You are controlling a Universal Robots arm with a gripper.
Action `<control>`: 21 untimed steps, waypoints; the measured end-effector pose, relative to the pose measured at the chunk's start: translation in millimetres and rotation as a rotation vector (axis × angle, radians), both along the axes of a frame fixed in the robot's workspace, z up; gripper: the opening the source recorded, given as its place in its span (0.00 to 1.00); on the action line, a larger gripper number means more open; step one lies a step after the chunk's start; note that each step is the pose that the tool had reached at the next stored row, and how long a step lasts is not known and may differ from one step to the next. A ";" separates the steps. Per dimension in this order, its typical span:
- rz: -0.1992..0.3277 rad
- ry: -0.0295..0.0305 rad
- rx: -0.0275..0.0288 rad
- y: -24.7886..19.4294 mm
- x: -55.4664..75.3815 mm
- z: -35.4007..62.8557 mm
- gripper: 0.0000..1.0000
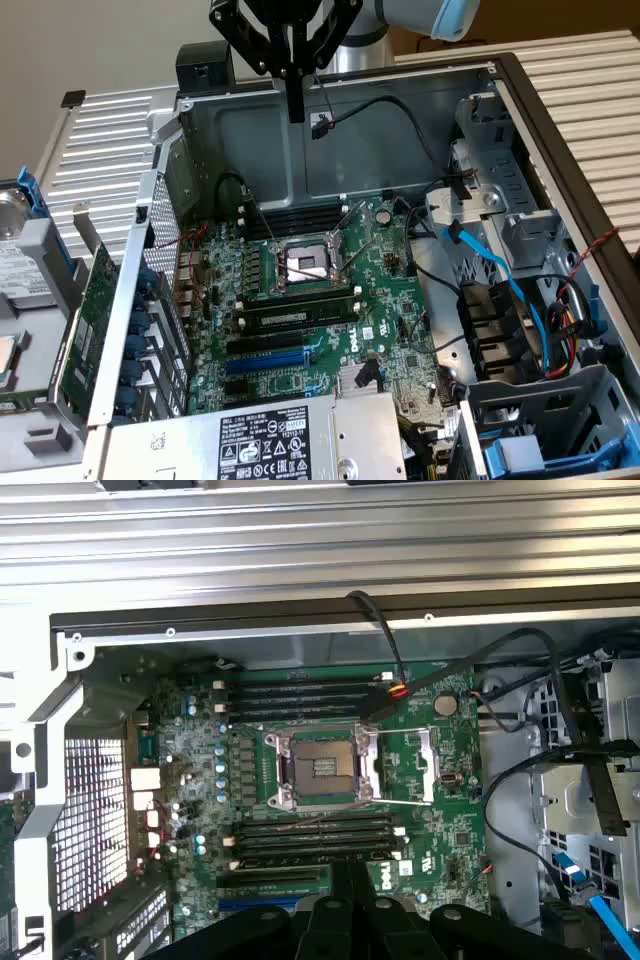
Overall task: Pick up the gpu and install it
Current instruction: 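Reach for the gpu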
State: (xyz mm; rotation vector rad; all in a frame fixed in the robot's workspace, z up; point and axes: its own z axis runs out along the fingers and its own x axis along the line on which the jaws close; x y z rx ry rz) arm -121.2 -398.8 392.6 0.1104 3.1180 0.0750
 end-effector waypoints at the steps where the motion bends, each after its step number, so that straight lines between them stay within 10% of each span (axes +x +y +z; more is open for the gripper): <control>1: 0.000 0.0000 -0.0001 0.0 0.0 0.0 0.11; 13: 0.000 -0.0001 0.0002 0.0 0.0 0.0 0.11; 21: 0.000 -0.0226 0.0013 0.0 -20.1 0.8 0.11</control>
